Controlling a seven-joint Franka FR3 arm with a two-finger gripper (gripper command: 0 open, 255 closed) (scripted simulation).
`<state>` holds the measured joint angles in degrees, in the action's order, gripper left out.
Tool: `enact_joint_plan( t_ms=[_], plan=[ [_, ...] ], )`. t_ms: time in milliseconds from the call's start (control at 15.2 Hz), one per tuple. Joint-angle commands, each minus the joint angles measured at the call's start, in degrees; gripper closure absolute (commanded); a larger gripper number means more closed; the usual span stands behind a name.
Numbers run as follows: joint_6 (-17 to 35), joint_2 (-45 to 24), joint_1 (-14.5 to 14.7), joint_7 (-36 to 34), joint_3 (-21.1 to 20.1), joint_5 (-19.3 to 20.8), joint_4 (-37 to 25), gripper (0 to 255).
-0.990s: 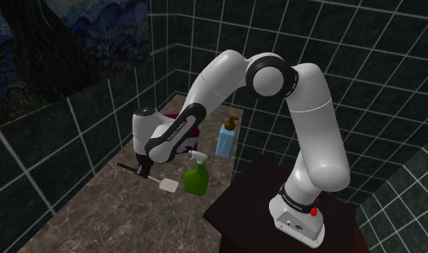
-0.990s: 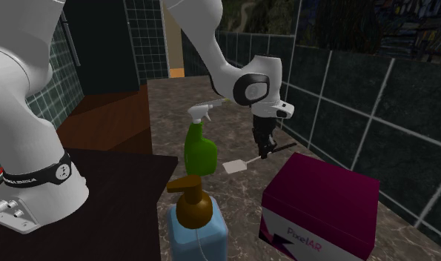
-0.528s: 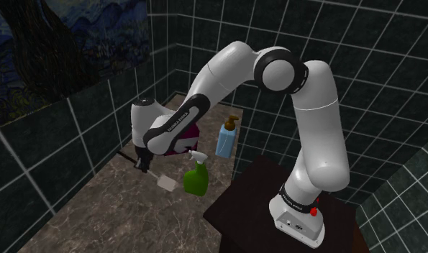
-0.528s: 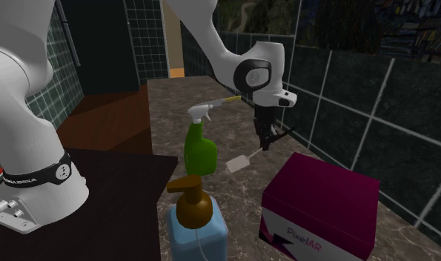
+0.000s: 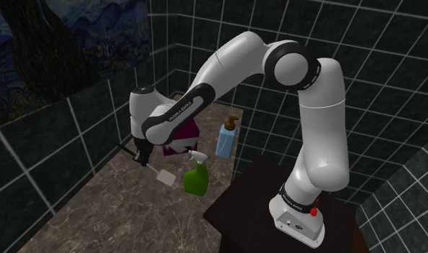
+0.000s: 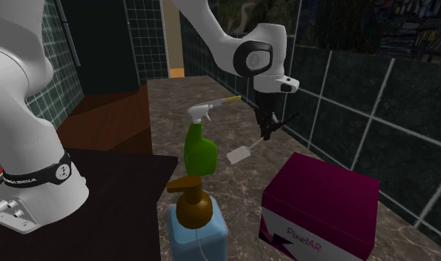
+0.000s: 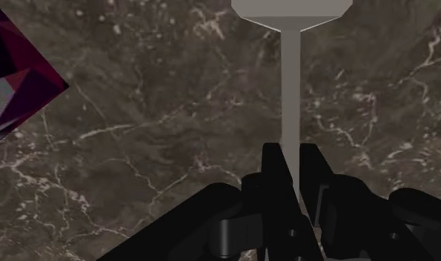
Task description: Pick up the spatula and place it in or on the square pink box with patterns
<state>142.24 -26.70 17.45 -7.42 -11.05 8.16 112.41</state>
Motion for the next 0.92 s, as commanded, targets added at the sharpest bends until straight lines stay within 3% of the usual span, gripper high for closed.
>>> enact_joint_plan(
  t_ms=[0,858],
  plan=[
    [-1.29,1.10,-0.14,0.20,-0.24,-0.35,-0.18,255],
    [-9.25,7.44,-0.95,1.60,-1.36,-2.44,-1.93,255]
  ],
)
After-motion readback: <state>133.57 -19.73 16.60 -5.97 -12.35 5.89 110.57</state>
